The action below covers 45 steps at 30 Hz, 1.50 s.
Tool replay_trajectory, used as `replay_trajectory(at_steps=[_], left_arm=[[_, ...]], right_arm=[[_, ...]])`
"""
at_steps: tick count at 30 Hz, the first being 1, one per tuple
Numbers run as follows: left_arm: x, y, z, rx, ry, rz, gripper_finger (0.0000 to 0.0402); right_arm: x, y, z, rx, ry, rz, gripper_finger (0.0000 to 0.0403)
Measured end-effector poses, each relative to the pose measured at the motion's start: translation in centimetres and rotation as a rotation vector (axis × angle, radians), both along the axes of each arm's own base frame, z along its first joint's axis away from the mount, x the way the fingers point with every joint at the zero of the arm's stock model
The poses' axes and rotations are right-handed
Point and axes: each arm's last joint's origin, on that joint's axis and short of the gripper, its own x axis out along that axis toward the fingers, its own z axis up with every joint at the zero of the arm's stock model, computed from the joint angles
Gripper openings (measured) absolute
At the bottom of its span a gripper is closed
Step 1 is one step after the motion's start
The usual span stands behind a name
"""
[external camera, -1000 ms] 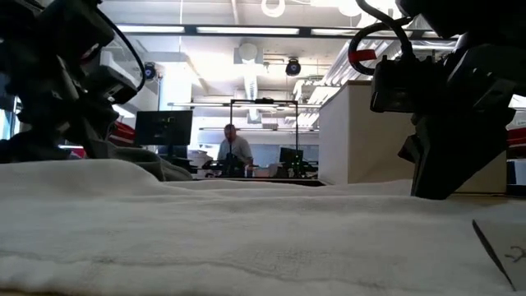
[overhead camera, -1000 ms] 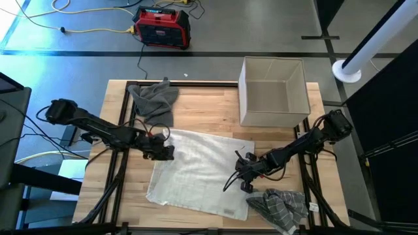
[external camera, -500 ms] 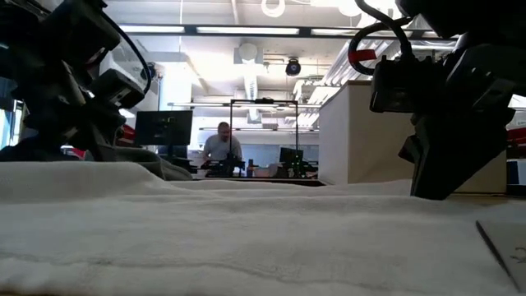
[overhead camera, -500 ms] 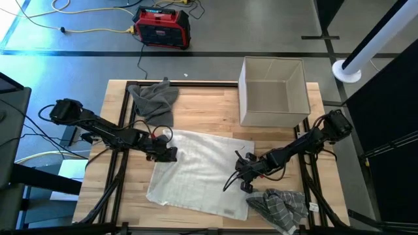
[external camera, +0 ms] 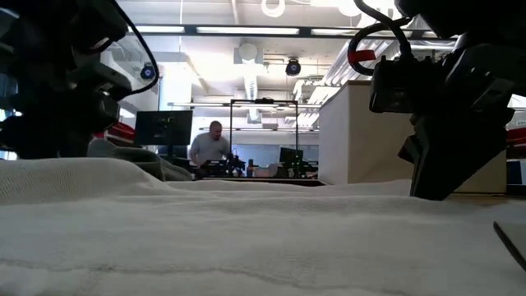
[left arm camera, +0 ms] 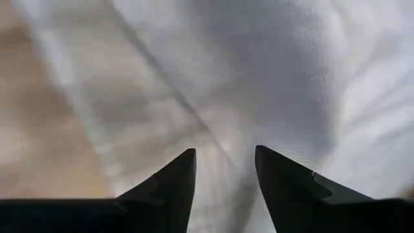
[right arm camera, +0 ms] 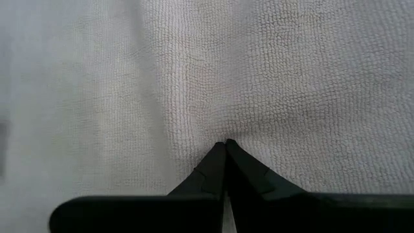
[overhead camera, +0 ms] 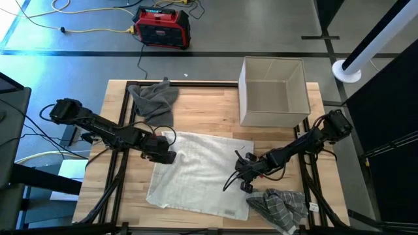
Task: Fold towel
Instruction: Fold the white patterned towel
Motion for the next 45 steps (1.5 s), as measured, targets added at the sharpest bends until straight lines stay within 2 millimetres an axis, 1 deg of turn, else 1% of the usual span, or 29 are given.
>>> replay_trajectory(at_steps=[5, 8, 12, 21, 25, 27, 29, 34, 35, 36, 41, 45], left_arm=[[0.3, 0.1, 0.0, 0.054, -0.025, 0.026, 0.0133], [0.4, 0.2, -0.7, 0.09, 0.017, 0.029, 0.0131], [0.9, 0.1, -1.5, 0.126, 0.033, 0.024, 0.0131], [1.5, 0.0, -1.7, 0.126, 0.0, 0.013, 0.013], [1.3, 0.0, -1.7, 0.118, 0.011, 0.007, 0.0127], [1.3, 0.0, -1.7, 0.111, 0.014, 0.003, 0.0117], [1.3, 0.0, -1.7, 0.109, 0.016, -0.008, 0.0096], [1.2, 0.0, -1.8, 0.116, 0.016, -0.032, 0.0017], [1.2, 0.0, -1.7, 0.115, 0.015, -0.033, 0.0009], [1.2, 0.0, -1.7, 0.115, 0.012, -0.032, 0.0007], [1.1, 0.0, -0.9, 0.089, -0.024, -0.021, 0.0028], [0.7, 0.1, -0.1, 0.061, -0.058, -0.024, 0.0029]], right_arm=[[0.0, 0.0, 0.0, -0.001, 0.0, 0.003, 0.0], [0.0, 0.0, 0.0, -0.003, 0.0, 0.008, 0.0], [0.0, 0.0, 0.0, -0.001, 0.0, 0.008, 0.0], [0.0, 0.0, 0.0, 0.005, 0.003, 0.008, 0.0], [0.0, 0.0, 0.0, 0.006, 0.003, 0.011, 0.0], [0.0, 0.0, 0.0, 0.006, 0.003, 0.011, 0.0], [0.0, 0.0, 0.0, 0.006, 0.003, 0.011, 0.0], [0.0, 0.0, 0.0, 0.007, 0.003, 0.012, 0.0], [0.0, 0.0, 0.0, 0.007, 0.004, 0.012, 0.0], [0.0, 0.0, 0.0, 0.008, 0.004, 0.013, 0.0], [0.0, 0.0, 0.0, 0.008, 0.004, 0.014, 0.0], [0.0, 0.0, 0.0, 0.008, 0.006, 0.019, 0.0]])
